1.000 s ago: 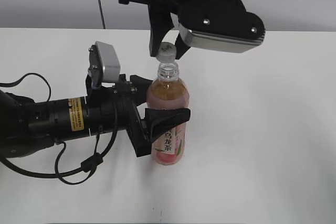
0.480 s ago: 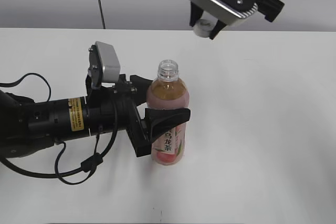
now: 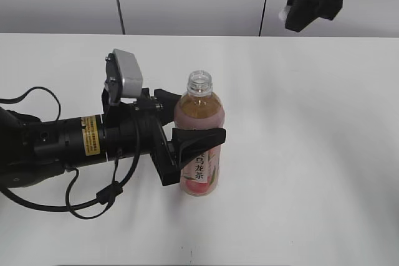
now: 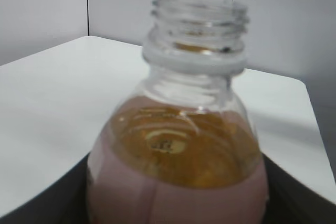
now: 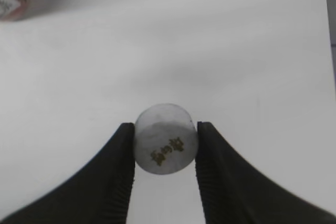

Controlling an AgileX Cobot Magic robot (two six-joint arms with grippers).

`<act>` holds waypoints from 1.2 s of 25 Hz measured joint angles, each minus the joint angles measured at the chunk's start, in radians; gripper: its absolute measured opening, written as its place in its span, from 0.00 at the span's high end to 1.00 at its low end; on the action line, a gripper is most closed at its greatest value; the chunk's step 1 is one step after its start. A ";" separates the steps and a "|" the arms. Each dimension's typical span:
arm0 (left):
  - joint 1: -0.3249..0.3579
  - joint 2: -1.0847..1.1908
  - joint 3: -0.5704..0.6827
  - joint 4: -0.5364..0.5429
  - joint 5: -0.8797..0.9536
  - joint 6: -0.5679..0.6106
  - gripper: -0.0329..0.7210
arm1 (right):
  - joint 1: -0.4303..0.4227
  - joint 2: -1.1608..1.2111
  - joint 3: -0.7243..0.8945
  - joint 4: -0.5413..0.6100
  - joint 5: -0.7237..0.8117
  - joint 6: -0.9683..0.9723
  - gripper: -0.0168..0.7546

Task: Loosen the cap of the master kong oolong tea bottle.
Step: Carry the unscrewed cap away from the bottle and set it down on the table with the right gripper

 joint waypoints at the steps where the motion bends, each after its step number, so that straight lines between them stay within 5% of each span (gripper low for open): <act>1: 0.000 0.000 0.000 -0.001 0.000 0.000 0.35 | 0.000 0.002 0.000 0.000 0.000 0.086 0.62; 11: 0.000 0.000 0.000 -0.004 0.001 0.002 0.35 | -0.001 0.061 0.139 -0.207 -0.001 0.784 0.62; 21: 0.000 0.000 0.000 -0.005 0.001 0.003 0.35 | -0.002 0.017 0.585 -0.231 -0.026 0.956 0.62; 30: 0.000 0.000 0.000 -0.005 0.001 0.003 0.35 | -0.059 -0.035 0.756 -0.255 -0.308 1.109 0.62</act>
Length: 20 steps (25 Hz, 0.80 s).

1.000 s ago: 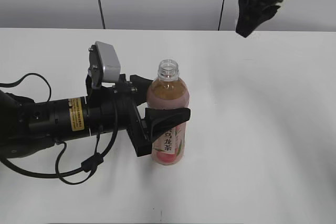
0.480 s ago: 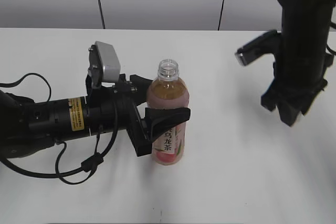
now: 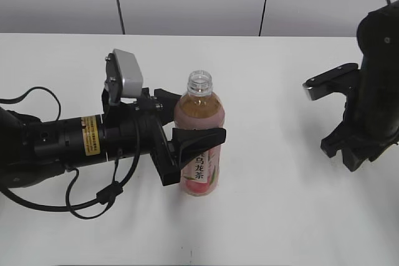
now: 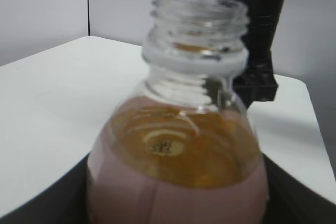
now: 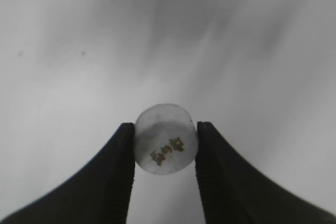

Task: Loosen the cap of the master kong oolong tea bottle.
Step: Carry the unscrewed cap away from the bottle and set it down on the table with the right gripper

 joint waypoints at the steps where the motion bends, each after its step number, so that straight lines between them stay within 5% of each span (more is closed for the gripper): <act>1: 0.000 0.000 0.000 0.000 0.000 0.000 0.35 | -0.022 0.000 0.000 0.001 -0.022 0.008 0.62; 6: 0.000 0.000 0.000 0.000 0.000 0.000 0.35 | -0.096 -0.001 0.000 0.067 -0.060 0.011 0.62; 20: 0.000 0.000 0.000 0.000 0.000 0.000 0.35 | -0.099 0.099 0.002 0.151 -0.116 -0.030 0.62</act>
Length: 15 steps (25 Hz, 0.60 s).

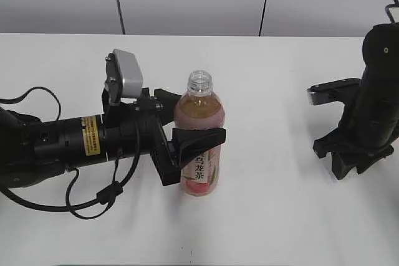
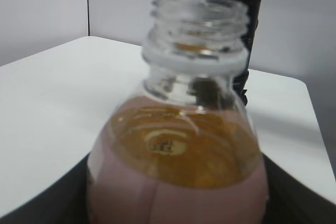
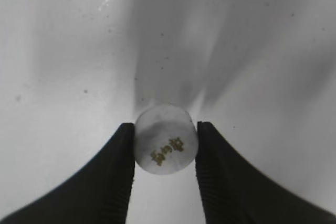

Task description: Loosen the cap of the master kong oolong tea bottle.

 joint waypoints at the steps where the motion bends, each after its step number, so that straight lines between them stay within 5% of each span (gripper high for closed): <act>1: 0.000 0.000 0.000 0.000 0.000 0.000 0.35 | 0.000 0.000 0.001 0.006 -0.004 -0.005 0.60; 8: 0.000 0.000 0.000 0.000 0.000 0.000 0.35 | 0.000 0.000 0.001 0.030 0.003 -0.022 0.20; 15: 0.000 0.000 0.000 0.000 0.000 0.000 0.35 | 0.000 -0.124 0.001 0.032 0.139 0.009 0.32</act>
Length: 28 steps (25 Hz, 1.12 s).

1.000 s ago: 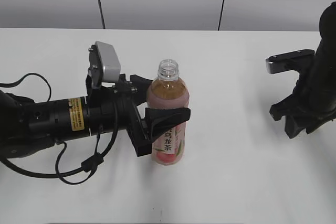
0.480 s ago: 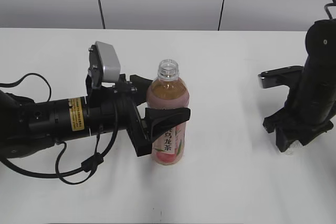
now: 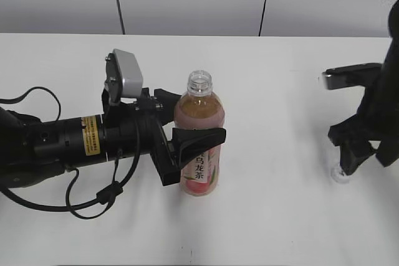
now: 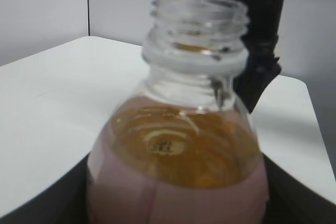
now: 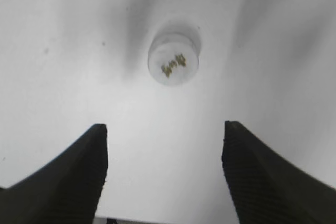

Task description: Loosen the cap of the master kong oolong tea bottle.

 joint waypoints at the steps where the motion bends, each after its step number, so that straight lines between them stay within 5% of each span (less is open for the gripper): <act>1: 0.000 0.000 0.000 0.000 0.000 0.000 0.35 | 0.000 -0.044 0.001 0.000 0.032 0.000 0.33; 10: 0.000 0.000 0.000 -0.001 0.000 0.000 0.35 | 0.003 -0.549 0.165 0.002 0.150 0.001 0.34; 21: 0.000 0.000 0.000 -0.001 0.000 0.002 0.35 | 0.004 -1.240 0.485 -0.009 0.008 -0.091 0.34; 28: 0.000 0.000 0.000 -0.001 0.000 0.003 0.35 | 0.004 -1.526 0.508 0.024 -0.026 -0.101 0.34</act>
